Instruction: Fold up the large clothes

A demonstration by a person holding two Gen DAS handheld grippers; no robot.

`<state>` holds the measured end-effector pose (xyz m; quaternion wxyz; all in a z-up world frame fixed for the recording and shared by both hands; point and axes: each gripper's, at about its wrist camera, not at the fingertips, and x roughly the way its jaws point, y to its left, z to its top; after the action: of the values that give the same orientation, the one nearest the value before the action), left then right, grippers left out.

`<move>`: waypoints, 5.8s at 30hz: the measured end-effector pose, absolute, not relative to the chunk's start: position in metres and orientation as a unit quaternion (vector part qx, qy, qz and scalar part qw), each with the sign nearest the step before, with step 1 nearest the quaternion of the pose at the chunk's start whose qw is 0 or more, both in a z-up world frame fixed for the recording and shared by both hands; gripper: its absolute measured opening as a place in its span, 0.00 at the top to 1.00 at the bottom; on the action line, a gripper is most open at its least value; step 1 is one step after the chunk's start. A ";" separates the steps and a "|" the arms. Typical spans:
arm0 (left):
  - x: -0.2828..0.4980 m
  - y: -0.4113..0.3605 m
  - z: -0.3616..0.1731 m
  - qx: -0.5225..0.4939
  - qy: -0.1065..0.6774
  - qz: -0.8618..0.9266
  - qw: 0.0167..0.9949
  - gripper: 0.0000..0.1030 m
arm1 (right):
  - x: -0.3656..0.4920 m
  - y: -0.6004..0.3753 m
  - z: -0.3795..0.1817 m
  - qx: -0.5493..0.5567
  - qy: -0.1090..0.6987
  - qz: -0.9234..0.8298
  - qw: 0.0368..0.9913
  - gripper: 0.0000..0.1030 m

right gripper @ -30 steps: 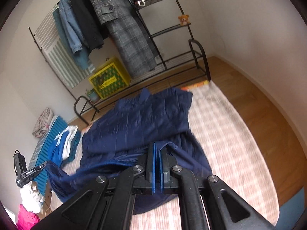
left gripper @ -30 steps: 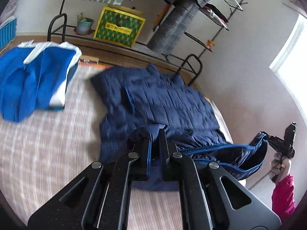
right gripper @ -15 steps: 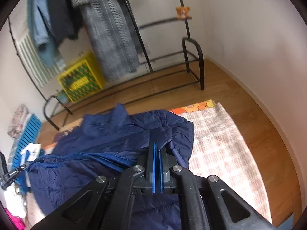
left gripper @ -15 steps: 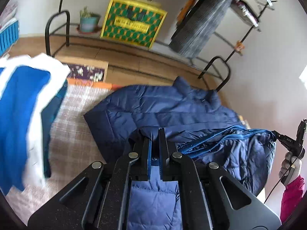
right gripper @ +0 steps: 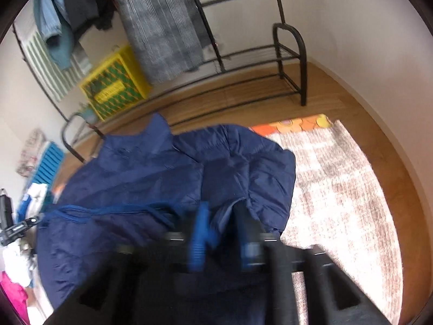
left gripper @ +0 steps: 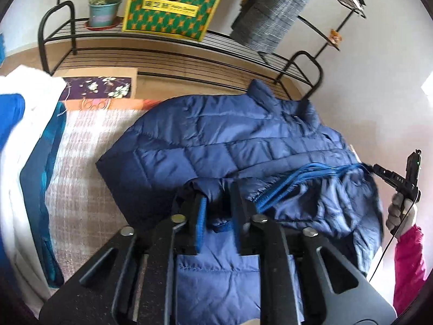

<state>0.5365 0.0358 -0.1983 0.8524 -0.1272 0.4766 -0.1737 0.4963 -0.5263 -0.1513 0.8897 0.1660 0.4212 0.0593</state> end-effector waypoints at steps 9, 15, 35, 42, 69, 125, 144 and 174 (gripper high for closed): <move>0.531 0.056 -0.169 -0.140 0.430 -0.184 0.873 0.39 | 0.486 -0.532 -0.130 0.128 0.404 0.074 0.903 0.50; 0.535 0.036 -0.201 -0.044 0.466 -0.211 0.858 0.39 | 0.514 -0.505 -0.155 0.067 0.424 0.066 0.901 0.47; 0.527 0.020 -0.168 0.018 0.379 -0.169 0.910 0.96 | 0.507 -0.490 -0.109 0.010 0.386 0.028 0.922 0.99; 0.574 0.023 -0.137 0.018 0.345 -0.143 0.927 0.96 | 0.547 -0.501 -0.072 0.019 0.346 -0.047 0.937 0.99; 0.659 0.025 -0.217 0.034 0.396 -0.046 0.917 0.65 | 0.631 -0.487 -0.159 0.020 0.409 -0.092 0.908 0.72; 0.575 -0.203 -0.259 0.133 0.415 -0.166 0.884 0.61 | 0.363 -0.515 -0.227 0.413 0.384 -0.029 0.825 0.20; 0.479 -0.176 -0.241 0.066 0.424 -0.218 0.877 0.61 | 0.369 -0.471 -0.147 0.276 0.346 -0.034 0.896 0.89; 0.318 0.136 -0.127 -0.097 0.331 -0.070 0.936 0.62 | 0.370 -0.168 -0.014 -0.144 0.286 0.178 0.930 0.91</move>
<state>0.3176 0.1360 -0.1268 0.9361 -0.0967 0.3310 -0.0696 0.3702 -0.1679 -0.0136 0.9303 -0.1443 0.2863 0.1780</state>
